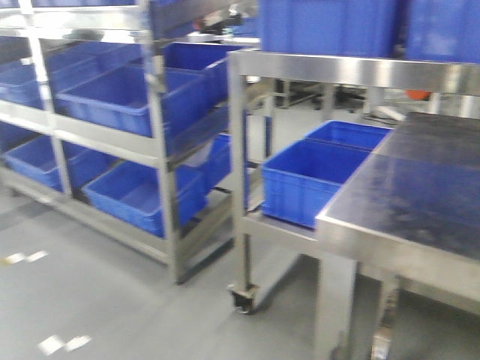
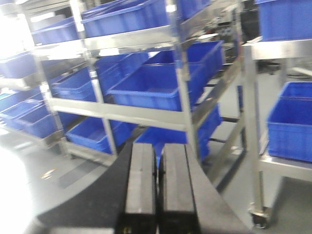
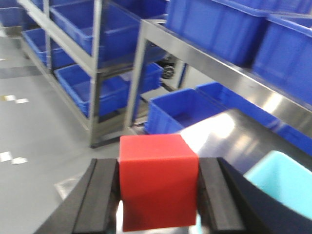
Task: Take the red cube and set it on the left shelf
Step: 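Drive the base away from the table holding the red cube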
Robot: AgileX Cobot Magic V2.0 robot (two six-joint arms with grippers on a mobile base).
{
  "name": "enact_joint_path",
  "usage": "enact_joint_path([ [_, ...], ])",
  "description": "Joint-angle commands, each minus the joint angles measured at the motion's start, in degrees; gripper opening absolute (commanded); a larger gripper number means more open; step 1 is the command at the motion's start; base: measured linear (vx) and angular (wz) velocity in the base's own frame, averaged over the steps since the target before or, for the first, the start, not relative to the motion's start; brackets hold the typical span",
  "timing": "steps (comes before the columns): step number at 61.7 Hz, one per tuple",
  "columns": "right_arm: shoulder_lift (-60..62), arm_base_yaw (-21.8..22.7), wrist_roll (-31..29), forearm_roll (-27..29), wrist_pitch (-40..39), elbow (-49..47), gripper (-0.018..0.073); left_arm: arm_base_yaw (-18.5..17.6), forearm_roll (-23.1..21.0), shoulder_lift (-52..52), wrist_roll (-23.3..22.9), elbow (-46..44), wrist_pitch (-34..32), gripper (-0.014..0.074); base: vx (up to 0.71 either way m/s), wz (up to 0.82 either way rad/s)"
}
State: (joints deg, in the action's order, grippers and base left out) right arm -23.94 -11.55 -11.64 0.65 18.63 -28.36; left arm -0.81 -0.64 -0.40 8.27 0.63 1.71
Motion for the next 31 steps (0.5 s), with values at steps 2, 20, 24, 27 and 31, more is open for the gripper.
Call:
enact_joint_path([
  [2,-0.1,0.4,0.1,-0.1,-4.9,-1.7,0.0067,-0.4,-0.3,0.0,0.0,1.3,-5.2,0.0106,-0.15,0.32],
  [20,-0.1,0.4,0.1,-0.1,-4.9,-1.7,0.0067,-0.4,-0.3,0.0,0.0,1.3,-5.2,0.0106,-0.15,0.48],
  [24,-0.1,0.4,0.1,-0.1,-4.9,-1.7,0.0067,-0.4,-0.3,0.0,0.0,1.3,-5.2,0.0106,-0.15,0.39],
  [27,-0.1,0.4,0.1,-0.1,-4.9,-1.7,0.0067,-0.4,-0.3,0.0,0.0,1.3,-5.2,0.0106,-0.17,0.38],
  [31,-0.1,0.4,0.1,-0.1,-4.9,-1.7,0.0067,-0.4,-0.3,0.0,0.0,1.3,-5.2,0.0106,-0.13,0.6],
])
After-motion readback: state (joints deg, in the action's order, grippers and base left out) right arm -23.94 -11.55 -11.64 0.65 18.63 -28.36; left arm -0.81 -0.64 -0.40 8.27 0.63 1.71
